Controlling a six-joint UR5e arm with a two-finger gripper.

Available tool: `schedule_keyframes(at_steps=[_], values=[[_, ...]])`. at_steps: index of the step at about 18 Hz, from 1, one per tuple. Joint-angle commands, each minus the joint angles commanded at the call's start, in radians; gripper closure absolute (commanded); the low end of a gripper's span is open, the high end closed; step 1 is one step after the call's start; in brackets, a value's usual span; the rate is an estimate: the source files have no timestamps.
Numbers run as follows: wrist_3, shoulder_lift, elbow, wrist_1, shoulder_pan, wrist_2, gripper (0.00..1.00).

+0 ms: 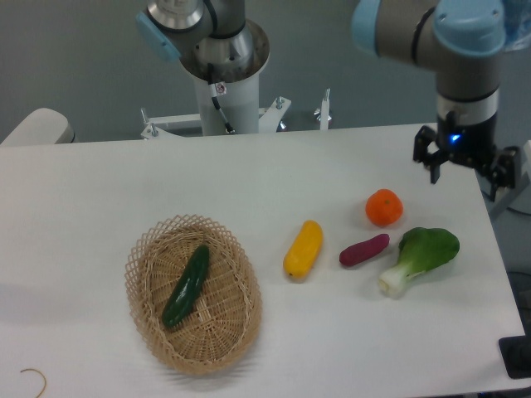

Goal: Place the cucumber in the basket

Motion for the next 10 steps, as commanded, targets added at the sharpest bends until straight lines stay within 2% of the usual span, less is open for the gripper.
schedule_keyframes(at_steps=[10], values=[[0.026,0.008,0.000,-0.009,-0.001,-0.008,0.00]])
